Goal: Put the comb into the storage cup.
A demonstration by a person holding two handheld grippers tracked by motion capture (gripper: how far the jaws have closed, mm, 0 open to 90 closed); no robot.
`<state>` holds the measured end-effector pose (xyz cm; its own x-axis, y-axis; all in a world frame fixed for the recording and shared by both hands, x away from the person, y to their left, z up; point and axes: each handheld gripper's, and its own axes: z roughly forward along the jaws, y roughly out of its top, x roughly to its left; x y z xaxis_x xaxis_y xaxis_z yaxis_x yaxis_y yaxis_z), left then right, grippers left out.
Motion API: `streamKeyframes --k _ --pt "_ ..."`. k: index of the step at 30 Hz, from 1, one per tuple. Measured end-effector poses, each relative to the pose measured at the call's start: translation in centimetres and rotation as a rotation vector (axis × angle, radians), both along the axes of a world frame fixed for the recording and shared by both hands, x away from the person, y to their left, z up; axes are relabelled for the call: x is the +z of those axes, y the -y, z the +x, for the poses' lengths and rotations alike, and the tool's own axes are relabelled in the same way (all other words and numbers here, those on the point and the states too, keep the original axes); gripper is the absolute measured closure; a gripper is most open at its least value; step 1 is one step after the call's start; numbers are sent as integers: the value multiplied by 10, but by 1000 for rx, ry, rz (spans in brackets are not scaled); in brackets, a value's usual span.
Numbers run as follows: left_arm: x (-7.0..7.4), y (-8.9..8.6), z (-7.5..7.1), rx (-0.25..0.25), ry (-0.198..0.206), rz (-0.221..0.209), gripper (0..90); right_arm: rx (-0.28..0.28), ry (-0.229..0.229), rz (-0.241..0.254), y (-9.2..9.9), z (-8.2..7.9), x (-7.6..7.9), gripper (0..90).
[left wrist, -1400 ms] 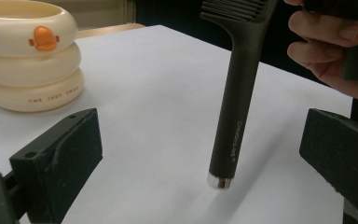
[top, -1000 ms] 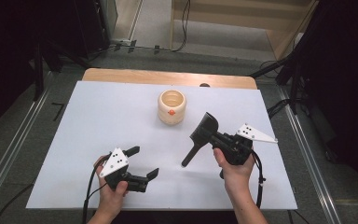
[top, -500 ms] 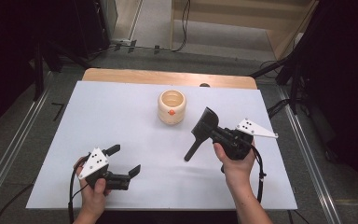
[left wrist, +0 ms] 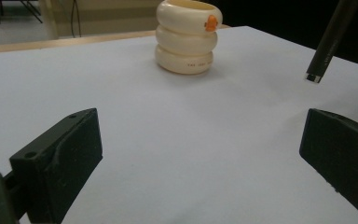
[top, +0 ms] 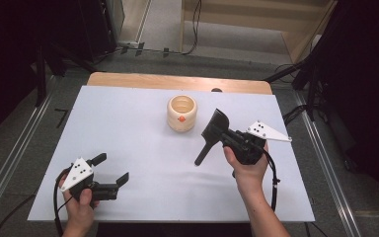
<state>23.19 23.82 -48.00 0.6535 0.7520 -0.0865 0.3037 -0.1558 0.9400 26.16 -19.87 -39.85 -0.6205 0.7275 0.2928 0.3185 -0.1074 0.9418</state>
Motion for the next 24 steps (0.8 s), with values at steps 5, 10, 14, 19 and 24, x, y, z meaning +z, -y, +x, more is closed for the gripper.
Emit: streamKeyframes --k 5,10,14,19,24 --pt "-1 -13 -1 21 3 2 0 -2 4 7 0 3 2 830" --pt "0 -25 -2 40 12 -17 0 -6 10 0 -1 6 5 830" --pt "0 -34 -2 60 16 -21 0 -10 20 -8 -1 9 6 830" --pt "-1 -44 -3 79 24 -24 0 -12 18 -9 0 12 6 830" --pt "-2 -52 -4 95 28 -27 0 -15 19 -4 0 15 6 830"
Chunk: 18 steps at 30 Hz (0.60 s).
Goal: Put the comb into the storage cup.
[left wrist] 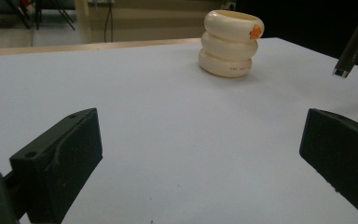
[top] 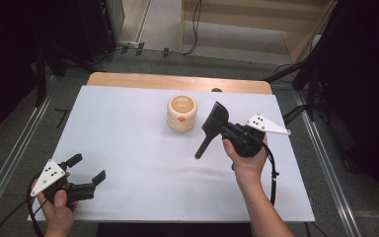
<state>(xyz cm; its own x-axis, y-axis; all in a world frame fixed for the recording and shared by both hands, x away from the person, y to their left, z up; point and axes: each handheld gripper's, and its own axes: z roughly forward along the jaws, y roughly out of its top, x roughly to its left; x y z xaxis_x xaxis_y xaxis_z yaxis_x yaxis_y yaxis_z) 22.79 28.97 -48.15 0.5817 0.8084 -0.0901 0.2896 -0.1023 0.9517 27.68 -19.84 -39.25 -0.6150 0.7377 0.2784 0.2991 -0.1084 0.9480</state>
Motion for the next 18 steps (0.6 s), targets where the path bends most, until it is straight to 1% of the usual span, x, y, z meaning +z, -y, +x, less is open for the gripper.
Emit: streamKeyframes --k 4,7,9,12,15,16,18 --pt "-1 -5 0 17 -2 -15 0 -4 2 -2 -1 3 1 830" --pt "0 -8 -1 27 11 -13 0 -4 8 -6 -1 5 2 831" --pt "0 -10 0 25 13 -18 0 -4 7 -9 -1 6 3 831" --pt "-3 -11 1 26 4 -22 0 -4 13 -6 -2 9 4 831" --pt "-4 -10 1 19 6 -14 0 -7 16 -6 -2 11 5 831" --pt "-5 -9 1 16 6 -21 0 -7 14 -5 -3 12 6 831" --pt "-7 -7 1 16 -1 -11 0 1 15 -3 -3 14 8 831"
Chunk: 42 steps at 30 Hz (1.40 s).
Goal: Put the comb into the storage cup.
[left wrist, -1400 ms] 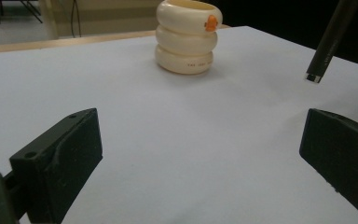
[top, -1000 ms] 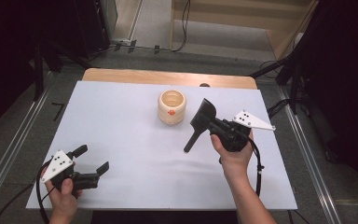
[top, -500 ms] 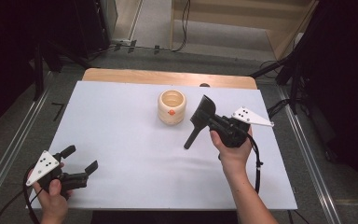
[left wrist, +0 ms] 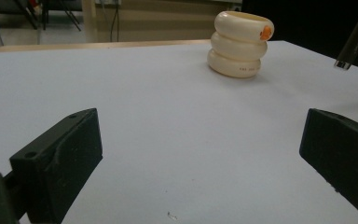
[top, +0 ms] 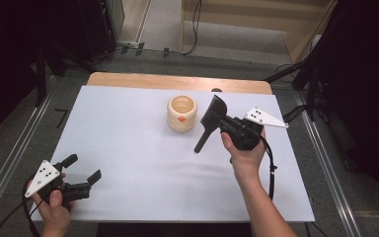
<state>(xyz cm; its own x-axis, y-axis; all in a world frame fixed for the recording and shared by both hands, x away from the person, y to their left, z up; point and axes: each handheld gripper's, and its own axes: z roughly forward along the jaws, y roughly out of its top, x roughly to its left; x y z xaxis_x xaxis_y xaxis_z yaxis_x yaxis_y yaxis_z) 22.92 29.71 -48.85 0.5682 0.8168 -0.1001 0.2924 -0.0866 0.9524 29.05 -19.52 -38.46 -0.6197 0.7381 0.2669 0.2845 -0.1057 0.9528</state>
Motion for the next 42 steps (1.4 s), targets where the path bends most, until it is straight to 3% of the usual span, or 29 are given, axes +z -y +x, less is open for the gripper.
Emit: streamKeyframes --k 6,16,42 --pt "-1 1 -2 -4 8 7 0 0 5 8 -2 6 5 831" --pt "-1 -1 -1 -3 6 -23 0 -1 30 -9 -8 16 11 832" --pt "-2 0 -1 -5 9 -8 0 -53 87 -27 -14 44 28 832"
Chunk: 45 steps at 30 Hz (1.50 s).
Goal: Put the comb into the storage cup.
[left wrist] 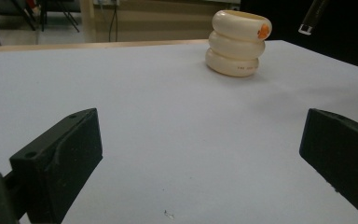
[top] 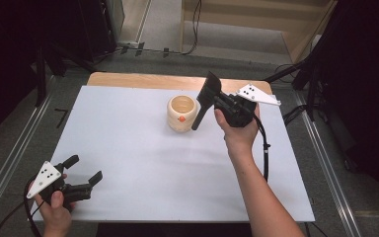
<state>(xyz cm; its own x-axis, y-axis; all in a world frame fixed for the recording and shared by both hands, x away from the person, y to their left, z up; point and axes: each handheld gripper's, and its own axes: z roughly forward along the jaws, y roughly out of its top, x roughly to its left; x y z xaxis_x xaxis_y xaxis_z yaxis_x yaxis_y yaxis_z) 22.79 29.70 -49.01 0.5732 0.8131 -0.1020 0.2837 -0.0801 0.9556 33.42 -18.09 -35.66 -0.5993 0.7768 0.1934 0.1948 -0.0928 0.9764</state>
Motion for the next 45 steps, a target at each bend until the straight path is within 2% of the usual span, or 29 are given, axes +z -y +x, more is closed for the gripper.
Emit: streamKeyframes --k 31,45 --pt "0 1 0 -4 4 11 0 -18 35 11 -10 23 18 832" --pt "0 1 0 -6 4 8 0 -33 65 -13 -17 35 23 832"
